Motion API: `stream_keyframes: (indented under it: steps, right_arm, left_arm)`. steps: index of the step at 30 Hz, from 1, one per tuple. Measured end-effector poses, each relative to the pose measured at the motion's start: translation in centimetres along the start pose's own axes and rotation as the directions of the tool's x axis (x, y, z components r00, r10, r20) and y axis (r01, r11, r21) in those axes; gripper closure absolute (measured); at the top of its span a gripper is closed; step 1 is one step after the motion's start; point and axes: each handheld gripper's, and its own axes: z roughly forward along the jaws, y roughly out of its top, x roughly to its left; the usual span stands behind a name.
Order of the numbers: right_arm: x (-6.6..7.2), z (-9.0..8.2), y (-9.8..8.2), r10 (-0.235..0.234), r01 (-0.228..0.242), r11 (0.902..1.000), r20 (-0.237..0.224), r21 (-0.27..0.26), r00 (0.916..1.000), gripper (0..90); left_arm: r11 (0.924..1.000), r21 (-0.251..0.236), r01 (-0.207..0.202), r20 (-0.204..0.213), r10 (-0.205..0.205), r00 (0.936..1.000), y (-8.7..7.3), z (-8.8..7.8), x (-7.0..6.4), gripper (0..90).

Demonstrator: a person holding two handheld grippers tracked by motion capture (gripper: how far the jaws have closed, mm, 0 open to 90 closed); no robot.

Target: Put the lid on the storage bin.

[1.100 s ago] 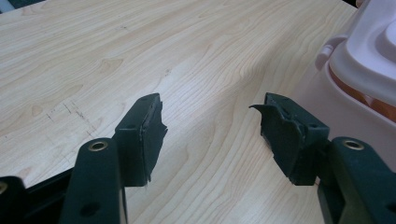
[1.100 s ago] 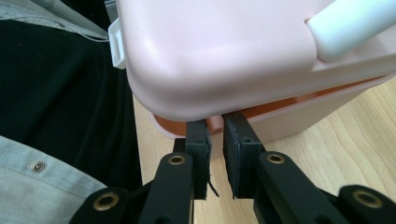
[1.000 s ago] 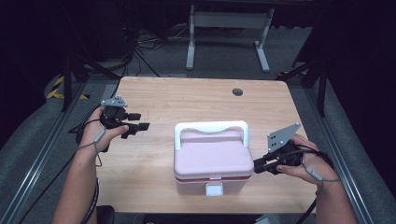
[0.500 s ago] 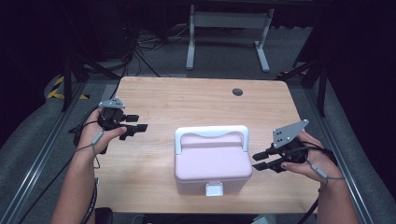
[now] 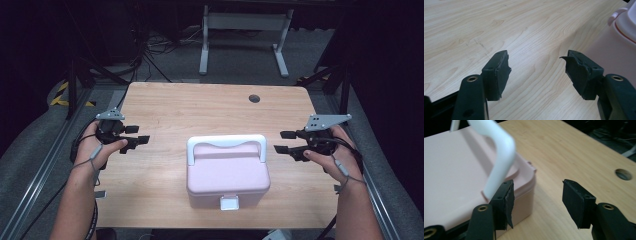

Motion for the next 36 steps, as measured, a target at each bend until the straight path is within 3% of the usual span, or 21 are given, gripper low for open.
stream_keyframes:
  steps: [4,9,20,22,28,32,36]
  right_arm:
    - [-1.2,-0.5,-0.4,0.048,-0.046,0.9982,0.056,-0.038,0.9973,42.0]
    - [-2.8,-0.8,-1.4,0.072,-0.068,0.9973,0.136,-0.029,0.9881,40.4]
    - [-5.8,0.1,-4.0,0.136,-0.143,0.9894,0.203,0.022,0.9697,38.7]
    - [-6.8,0.9,-5.1,0.163,-0.180,0.9818,0.228,0.059,0.9600,37.8]
    - [-7.9,2.2,-6.5,0.194,-0.228,0.9673,0.254,0.111,0.9476,37.0]
    - [-8.5,3.1,-7.4,0.212,-0.252,0.9580,0.255,0.136,0.9434,36.3]
    - [-8.8,3.8,-8.1,0.224,-0.268,0.9510,0.255,0.154,0.9407,36.2]
  left_arm:
    - [1.0000,0.007,0.006,-0.019,-0.006,0.9998,-0.3,0.0,0.3,35.9]
    - [0.9995,0.027,0.015,-0.035,-0.014,0.9993,-0.6,0.2,0.7,35.8]
    - [0.9975,0.062,0.033,-0.049,-0.030,0.9984,-1.2,0.9,1.6,35.3]
    - [0.9974,0.065,0.031,-0.051,-0.028,0.9983,-1.5,1.2,1.9,35.3]
    - [0.9962,0.079,0.036,-0.068,-0.030,0.9972,-1.8,1.8,2.4,35.4]
    - [0.9944,0.085,0.062,-0.058,-0.058,0.9966,-2.1,2.3,2.7,35.4]
    - [0.9935,0.096,0.061,-0.050,-0.056,0.9972,-2.2,2.7,2.7,35.3]
